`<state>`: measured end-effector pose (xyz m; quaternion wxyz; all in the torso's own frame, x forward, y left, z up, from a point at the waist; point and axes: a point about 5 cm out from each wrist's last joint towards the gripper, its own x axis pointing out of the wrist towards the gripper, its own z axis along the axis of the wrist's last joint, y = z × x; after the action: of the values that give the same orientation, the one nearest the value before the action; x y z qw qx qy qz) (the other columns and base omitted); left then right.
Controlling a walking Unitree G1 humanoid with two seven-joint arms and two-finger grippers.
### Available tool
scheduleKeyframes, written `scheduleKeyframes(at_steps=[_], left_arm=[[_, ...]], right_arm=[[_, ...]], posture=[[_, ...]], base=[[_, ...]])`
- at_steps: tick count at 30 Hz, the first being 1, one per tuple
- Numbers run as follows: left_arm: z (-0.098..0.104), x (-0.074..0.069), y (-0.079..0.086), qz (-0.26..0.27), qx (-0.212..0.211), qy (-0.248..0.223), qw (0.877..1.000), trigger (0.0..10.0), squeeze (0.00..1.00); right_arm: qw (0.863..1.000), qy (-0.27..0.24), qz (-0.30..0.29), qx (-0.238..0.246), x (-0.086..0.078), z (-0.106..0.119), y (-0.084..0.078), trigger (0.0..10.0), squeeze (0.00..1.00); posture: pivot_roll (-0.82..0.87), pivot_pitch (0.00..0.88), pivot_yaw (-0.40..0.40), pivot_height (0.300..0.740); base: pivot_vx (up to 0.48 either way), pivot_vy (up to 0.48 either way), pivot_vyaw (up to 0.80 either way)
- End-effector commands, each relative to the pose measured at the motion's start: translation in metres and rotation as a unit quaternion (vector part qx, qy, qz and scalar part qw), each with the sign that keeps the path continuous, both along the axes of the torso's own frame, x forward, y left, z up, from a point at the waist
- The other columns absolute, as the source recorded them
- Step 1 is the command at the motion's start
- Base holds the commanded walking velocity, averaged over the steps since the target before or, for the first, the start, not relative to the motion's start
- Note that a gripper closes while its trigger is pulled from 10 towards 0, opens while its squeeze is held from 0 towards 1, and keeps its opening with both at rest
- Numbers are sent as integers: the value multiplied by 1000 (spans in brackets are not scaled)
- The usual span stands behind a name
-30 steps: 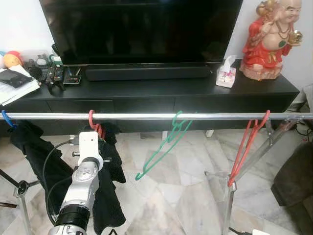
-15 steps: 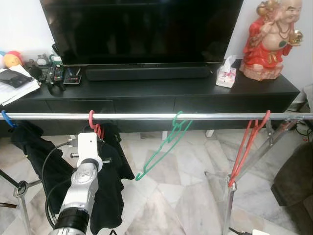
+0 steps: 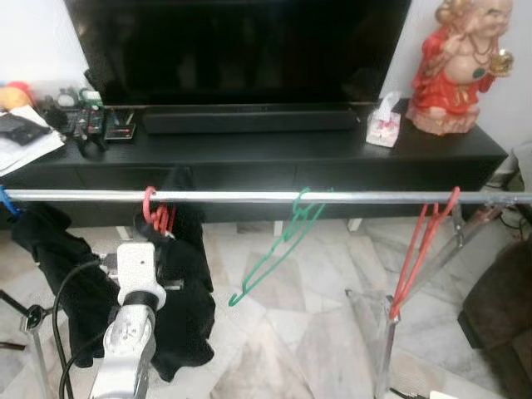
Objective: Hang hanger
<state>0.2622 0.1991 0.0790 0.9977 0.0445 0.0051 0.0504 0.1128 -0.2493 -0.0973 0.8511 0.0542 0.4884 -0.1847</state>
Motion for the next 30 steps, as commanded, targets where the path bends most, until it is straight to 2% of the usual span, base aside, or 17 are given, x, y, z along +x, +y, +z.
scheduleKeyframes(at_steps=[1,8,15,30], left_arm=[[13,0,-1,-11,20,-30,999,10000,0],[3,-17,5,-5,30,-2,1000,10000,0],[7,-8,-3,-9,22,-5,1000,10000,0],[5,-10,-5,-14,20,5,1000,10000,0]], right_arm=[[1000,4,-8,0,-4,0,-3,10000,0],[1000,6,-5,-1,-4,0,-4,10000,0],[1000,6,-6,-2,-5,0,-4,10000,0],[1000,12,-6,1,-9,-2,-1,10000,0]], posture=[[-39,0,-52,740],[-34,0,-55,740],[-43,0,-46,740],[-45,0,-26,740]], base=[[0,0,0],[-37,0,0],[-117,0,0],[-303,0,0]])
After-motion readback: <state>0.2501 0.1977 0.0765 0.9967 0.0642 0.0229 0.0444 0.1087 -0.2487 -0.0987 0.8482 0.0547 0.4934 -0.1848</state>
